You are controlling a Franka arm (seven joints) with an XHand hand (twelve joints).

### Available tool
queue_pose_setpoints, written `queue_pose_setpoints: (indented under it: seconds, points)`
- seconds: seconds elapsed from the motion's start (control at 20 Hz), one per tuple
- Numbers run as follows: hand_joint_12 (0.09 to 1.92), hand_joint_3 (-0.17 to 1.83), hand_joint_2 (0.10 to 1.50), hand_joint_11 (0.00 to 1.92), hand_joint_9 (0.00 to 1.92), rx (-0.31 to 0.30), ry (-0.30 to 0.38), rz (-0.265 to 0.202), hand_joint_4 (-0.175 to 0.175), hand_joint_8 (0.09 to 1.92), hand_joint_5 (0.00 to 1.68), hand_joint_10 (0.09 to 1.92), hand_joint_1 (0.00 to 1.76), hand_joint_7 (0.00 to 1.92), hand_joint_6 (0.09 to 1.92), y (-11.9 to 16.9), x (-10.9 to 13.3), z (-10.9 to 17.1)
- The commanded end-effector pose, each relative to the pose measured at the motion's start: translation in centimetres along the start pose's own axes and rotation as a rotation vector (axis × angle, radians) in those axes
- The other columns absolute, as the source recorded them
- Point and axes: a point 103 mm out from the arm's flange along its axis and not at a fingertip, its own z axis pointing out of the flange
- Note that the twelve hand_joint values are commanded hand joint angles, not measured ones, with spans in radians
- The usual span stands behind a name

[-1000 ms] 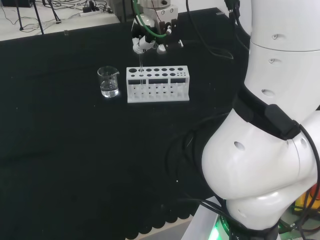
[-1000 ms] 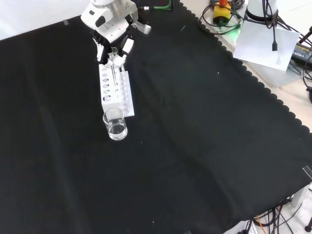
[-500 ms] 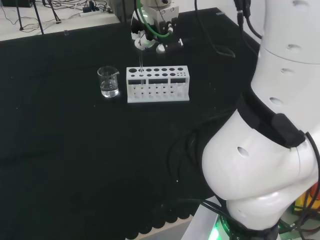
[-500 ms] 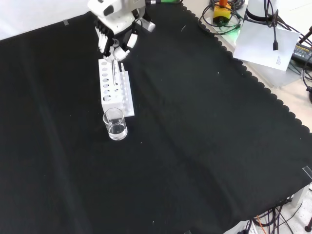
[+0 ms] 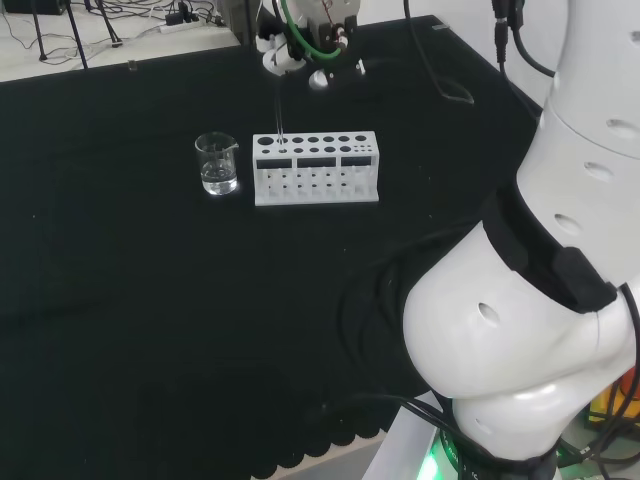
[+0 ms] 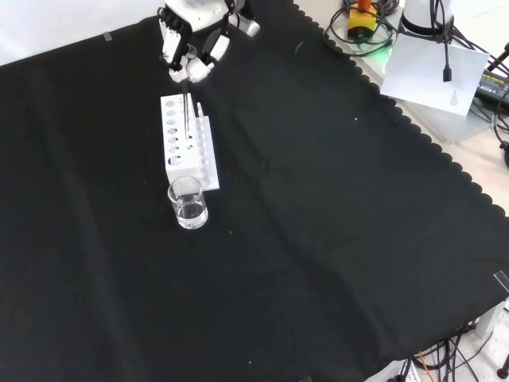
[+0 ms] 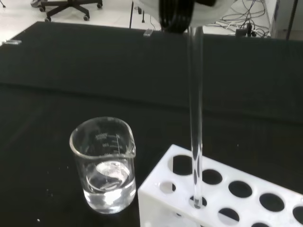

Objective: Take the glass rod from the white test tube rack.

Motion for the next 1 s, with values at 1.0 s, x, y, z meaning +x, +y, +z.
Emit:
queue_pose_setpoints:
  seconds: [1.0]
  points:
    - [0.67,0.41,0.88,1.65,1.65,-0.071,-0.004,-0.025,-0.175,1.14,1.02,0.86,1.30,1.13,0.72,-2.8,3.0,-8.2]
